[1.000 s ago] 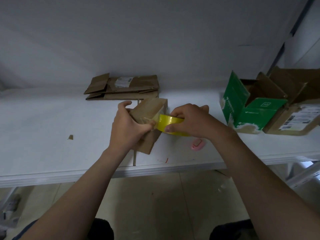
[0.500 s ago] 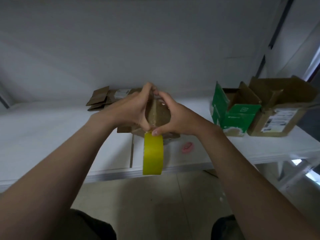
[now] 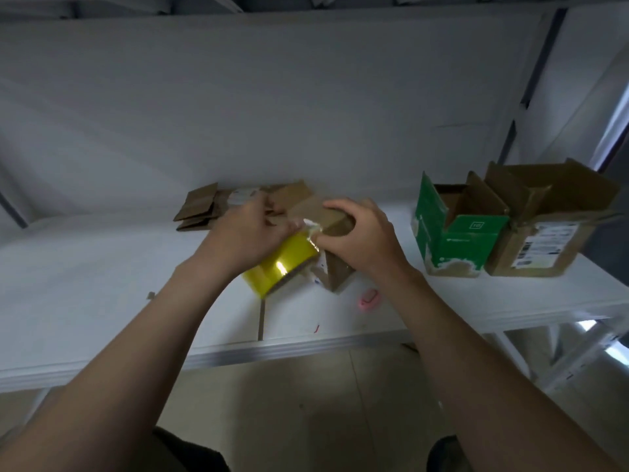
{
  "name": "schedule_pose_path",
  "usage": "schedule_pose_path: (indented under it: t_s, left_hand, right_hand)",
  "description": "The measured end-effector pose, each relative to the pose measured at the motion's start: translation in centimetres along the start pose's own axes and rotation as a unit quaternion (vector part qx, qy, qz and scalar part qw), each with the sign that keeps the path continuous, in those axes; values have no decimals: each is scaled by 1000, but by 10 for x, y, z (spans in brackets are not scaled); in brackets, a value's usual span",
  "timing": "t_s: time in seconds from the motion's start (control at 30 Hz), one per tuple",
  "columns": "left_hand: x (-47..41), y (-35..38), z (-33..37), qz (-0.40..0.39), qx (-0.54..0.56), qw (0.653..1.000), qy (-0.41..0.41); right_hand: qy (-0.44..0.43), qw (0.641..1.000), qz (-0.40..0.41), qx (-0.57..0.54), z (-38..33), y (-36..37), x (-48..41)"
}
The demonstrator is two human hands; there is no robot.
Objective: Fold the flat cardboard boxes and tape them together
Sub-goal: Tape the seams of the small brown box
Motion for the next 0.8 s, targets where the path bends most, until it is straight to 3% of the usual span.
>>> schedule_pose_path:
  t_s: [0.07, 0.17, 0.3, 0.43, 0.53, 0.8]
  left_hand:
    - [6, 13, -7, -51, 42, 997, -26]
    - [8, 28, -14, -66, 53, 996, -24]
    - [8, 47, -34, -57, 29, 997, -40]
    - [10, 58, -43, -14, -3, 1000, -27]
    - [9, 66, -51, 19, -52, 998, -20]
    - [-5, 76, -50, 2, -59, 998, 4]
  right_hand:
    - [43, 998, 22, -40, 10, 8, 2]
    - [63, 995, 12, -81, 16, 31, 11]
    - [19, 997, -48, -59, 19, 50, 19]
    - [-17, 998, -58, -30, 24, 56, 14]
    - [-12, 997, -61, -36, 29, 58, 11]
    - [15, 991, -100, -89, 43, 61, 2]
Point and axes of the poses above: each hand's wrist, its own x-axis away from the middle knuckle, its own y-axis out of the palm, z = x × y, the point moved 5 cm from there along -x, towards the middle knuckle, and after that the axes turned 14 degrees about -y, right-handed, at the moved point
